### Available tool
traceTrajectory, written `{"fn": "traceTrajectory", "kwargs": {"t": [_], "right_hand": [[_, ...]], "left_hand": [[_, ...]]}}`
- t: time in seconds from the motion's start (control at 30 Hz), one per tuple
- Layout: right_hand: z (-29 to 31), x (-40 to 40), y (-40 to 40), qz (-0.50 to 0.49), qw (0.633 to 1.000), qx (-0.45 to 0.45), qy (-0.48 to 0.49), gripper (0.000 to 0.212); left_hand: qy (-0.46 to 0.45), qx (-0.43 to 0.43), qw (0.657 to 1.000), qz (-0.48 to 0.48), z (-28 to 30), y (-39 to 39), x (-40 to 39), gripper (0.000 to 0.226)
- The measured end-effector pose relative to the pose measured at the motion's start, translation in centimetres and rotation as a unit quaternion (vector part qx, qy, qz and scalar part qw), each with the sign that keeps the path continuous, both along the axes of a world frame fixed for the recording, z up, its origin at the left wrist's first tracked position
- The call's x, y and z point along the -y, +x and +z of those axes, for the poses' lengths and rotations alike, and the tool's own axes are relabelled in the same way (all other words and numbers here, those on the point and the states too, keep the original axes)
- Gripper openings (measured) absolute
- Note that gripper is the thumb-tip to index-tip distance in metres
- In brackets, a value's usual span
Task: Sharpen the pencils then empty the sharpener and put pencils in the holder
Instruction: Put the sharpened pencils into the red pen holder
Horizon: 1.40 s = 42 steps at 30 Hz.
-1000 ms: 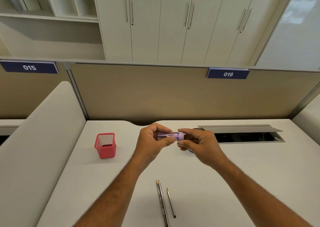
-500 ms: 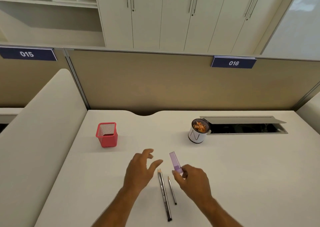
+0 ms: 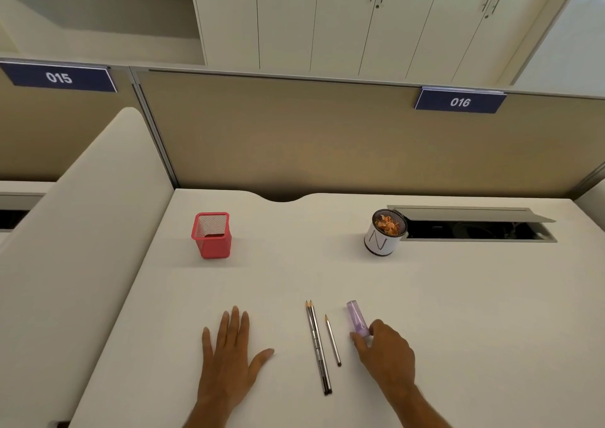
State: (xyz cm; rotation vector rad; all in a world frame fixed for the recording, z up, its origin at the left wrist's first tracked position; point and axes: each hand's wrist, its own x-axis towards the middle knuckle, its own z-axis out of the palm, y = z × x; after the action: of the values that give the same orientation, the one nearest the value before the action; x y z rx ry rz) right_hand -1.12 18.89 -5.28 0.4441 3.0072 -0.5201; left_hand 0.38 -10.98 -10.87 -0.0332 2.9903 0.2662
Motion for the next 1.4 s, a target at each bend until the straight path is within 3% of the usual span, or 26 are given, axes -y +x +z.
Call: {"fn": "traceTrajectory", "kwargs": {"t": [0.3,0.47,0.63,0.73,0.8,1.0,1.4], "right_hand": [[0.1,0.2,0.1,-0.037,0.998,0.027,-0.036,0.044],[0.7,0.8,0.0,-0.045,0.998,-0.015,-0.038,0.062],[1.1,3.6,-0.7,-0.021,0.994,-0.007,-0.108,0.037],[1.0,5.6,-1.2,-0.021,0.986,0.050,-0.161,0.026],[0.7,6.5,-1.6,-0.028,0.981,0.068,-0.177,0.023],[-0.3,7.4,-2.6,-0.056,0.974,0.124,-0.178,0.024],[-0.3,8.1,-3.6,-0.049,0.959,0.177,-0.215,0.036]], "left_hand": [[0.001,-0.009,1.000,0.010,-0.6,0.2,-0.2,0.090],[0.033,-0.010,0.999,0.031,-0.3,-0.4,-0.8,0.084],[0.147,-0.082,0.985,0.044,1.7,-2.3,-3.8,0.052],[0.255,-0.021,0.963,0.089,3.9,-3.6,-6.1,0.027],[0.297,0.035,0.945,0.135,4.7,-4.5,-7.2,0.025],[0.338,0.124,0.907,0.217,4.8,-6.0,-9.3,0.042],[0.374,0.203,0.874,0.234,5.4,-6.6,-9.9,0.026]]}}
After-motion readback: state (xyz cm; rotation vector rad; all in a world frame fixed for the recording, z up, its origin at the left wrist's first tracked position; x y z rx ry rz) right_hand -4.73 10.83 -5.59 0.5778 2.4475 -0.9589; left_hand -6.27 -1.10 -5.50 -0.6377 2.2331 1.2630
